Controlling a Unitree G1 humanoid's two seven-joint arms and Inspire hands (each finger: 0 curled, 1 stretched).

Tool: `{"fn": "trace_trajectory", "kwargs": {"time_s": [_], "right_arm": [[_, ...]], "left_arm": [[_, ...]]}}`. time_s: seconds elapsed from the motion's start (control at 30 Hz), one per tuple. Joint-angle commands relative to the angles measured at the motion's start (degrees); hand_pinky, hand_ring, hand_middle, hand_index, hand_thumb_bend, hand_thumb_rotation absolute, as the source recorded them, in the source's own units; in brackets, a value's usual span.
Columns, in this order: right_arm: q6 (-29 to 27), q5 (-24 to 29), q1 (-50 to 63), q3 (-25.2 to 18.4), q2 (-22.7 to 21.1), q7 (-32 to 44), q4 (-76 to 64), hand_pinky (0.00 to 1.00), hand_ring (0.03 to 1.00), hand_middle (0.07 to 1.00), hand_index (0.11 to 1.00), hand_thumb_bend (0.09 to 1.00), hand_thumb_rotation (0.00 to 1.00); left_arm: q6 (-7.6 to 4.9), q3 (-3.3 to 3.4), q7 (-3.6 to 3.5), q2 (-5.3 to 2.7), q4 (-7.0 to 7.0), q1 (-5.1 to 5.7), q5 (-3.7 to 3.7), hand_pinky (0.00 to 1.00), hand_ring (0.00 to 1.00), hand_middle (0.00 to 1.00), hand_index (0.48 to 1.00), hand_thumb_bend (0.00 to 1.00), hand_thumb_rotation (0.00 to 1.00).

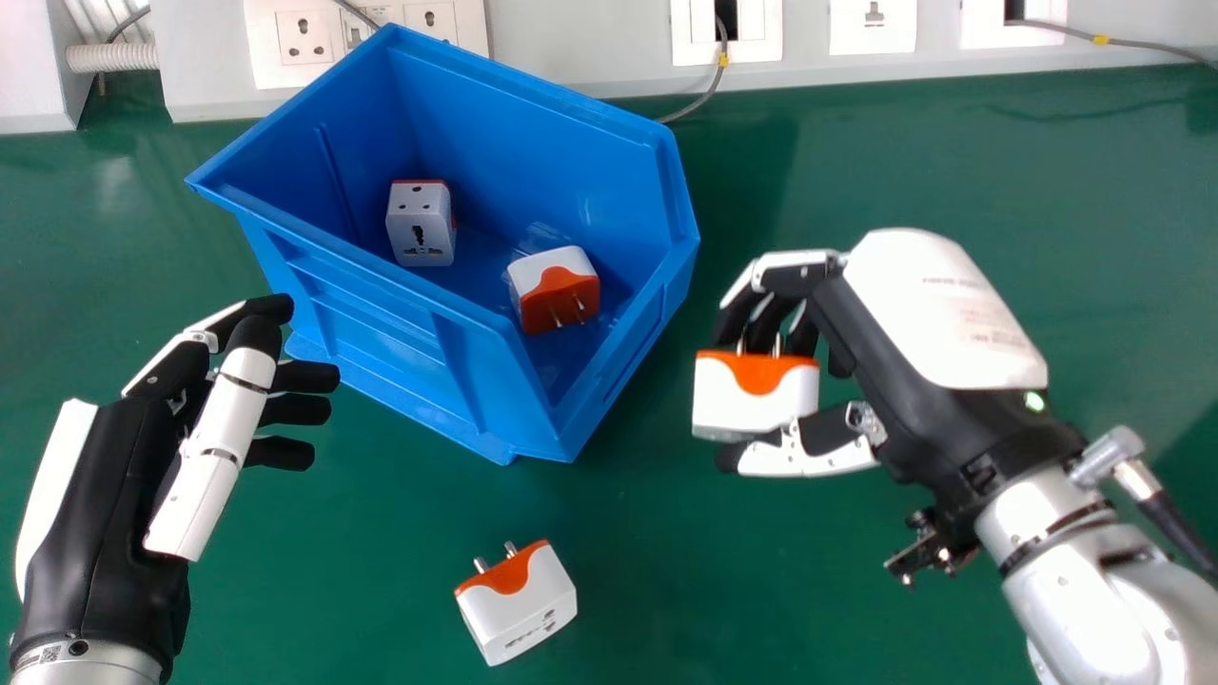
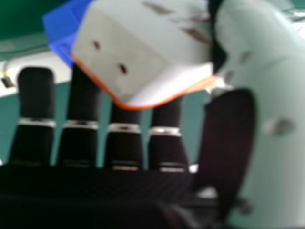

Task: Pick all objects and put in blue box

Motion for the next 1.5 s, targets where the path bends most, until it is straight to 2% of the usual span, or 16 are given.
{"fn": "trace_trajectory", "kwargs": {"time_s": [0.0, 0.23, 0.6, 0.97, 1.33, 1.47], "right_arm": [[0.31, 0.31, -1.89, -1.10, 0.83, -0.67, -1.86, 0.32, 0.429, 0.522, 0.537, 0.490, 0.00], [-0.10, 0.34, -3.92, -0.91, 2.16, -2.52, 0.29, 0.31, 0.429, 0.524, 0.537, 0.490, 0.00], [0.39, -0.53, -12.86, 1.23, 5.02, -4.39, 7.97, 0.31, 0.429, 0.528, 0.540, 0.489, 0.00], [-1.33, -1.07, -25.03, 5.76, 8.05, -8.24, 21.23, 0.31, 0.426, 0.528, 0.545, 0.488, 0.00], [-4.53, 1.57, -37.63, 8.37, 11.84, -11.74, 37.75, 0.31, 0.430, 0.536, 0.542, 0.488, 0.00], [-5.48, 2.19, -42.50, 9.47, 14.26, -13.09, 45.05, 0.31, 0.430, 0.535, 0.543, 0.488, 0.00]], "left_arm": [[-1.24, 0.27, 0.49, 0.16, -0.07, -0.38, 0.11, 0.56, 0.64, 0.66, 0.800, 0.48, 0.84], [-1.79, 0.36, 0.45, 0.05, 0.65, -0.48, -0.09, 0.56, 0.64, 0.66, 0.802, 0.47, 0.83], [-2.62, 0.43, 0.51, -0.32, 0.11, 0.91, 0.02, 0.57, 0.64, 0.66, 0.804, 0.47, 0.82], [-4.29, 1.06, 0.43, -1.31, -0.55, 3.61, -0.61, 0.57, 0.64, 0.66, 0.804, 0.46, 0.82], [-6.28, 0.40, 0.45, -3.09, -1.87, 6.95, -0.72, 0.57, 0.64, 0.65, 0.801, 0.45, 0.82], [-7.30, 0.44, 0.24, -3.45, -1.64, 7.73, -1.10, 0.57, 0.64, 0.65, 0.801, 0.45, 0.82]]}}
